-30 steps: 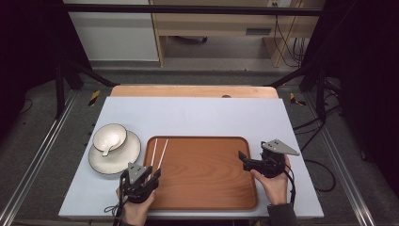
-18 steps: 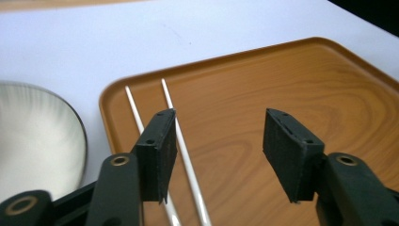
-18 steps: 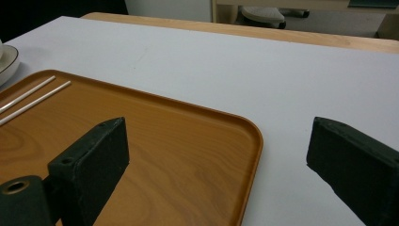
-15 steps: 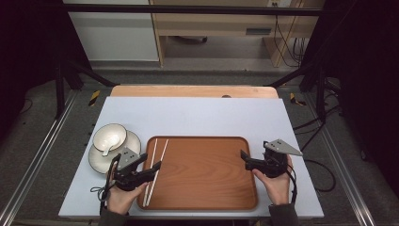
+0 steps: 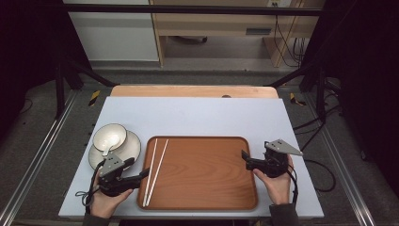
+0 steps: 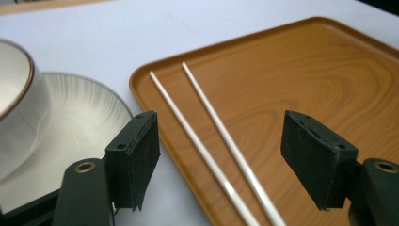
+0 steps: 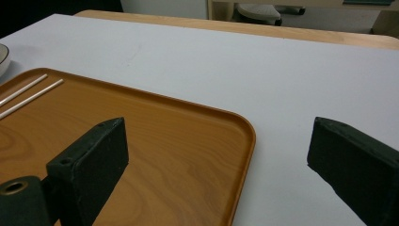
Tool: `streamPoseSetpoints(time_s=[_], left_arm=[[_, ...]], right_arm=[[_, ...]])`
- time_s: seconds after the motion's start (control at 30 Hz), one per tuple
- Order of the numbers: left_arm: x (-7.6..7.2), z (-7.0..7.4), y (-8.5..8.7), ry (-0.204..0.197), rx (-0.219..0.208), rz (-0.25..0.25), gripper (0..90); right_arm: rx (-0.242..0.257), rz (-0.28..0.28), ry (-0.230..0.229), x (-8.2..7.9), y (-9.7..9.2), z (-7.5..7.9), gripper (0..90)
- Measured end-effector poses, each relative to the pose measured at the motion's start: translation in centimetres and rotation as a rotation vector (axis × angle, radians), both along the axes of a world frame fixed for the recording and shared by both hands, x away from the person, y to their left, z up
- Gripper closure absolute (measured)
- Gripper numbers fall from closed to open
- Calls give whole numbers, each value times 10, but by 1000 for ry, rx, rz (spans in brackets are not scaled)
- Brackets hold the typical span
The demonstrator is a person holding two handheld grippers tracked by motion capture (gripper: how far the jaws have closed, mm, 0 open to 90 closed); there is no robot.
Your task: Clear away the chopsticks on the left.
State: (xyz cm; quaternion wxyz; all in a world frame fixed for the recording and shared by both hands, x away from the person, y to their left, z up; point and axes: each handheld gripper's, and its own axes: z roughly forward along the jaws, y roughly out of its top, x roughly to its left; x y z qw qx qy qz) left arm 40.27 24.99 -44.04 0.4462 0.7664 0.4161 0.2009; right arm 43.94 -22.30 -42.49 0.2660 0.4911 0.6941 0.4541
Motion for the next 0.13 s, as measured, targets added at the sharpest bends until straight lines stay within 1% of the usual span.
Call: streamPoseSetpoints(time_s=[0.03,0.13], left_arm=[[-1,-1,2,-2,3,2,277],[-2,-5,8,-3,-7,5,275]], right_arm=[[4,1,1,0,0,0,59],[1,0,3,0,0,0,59]])
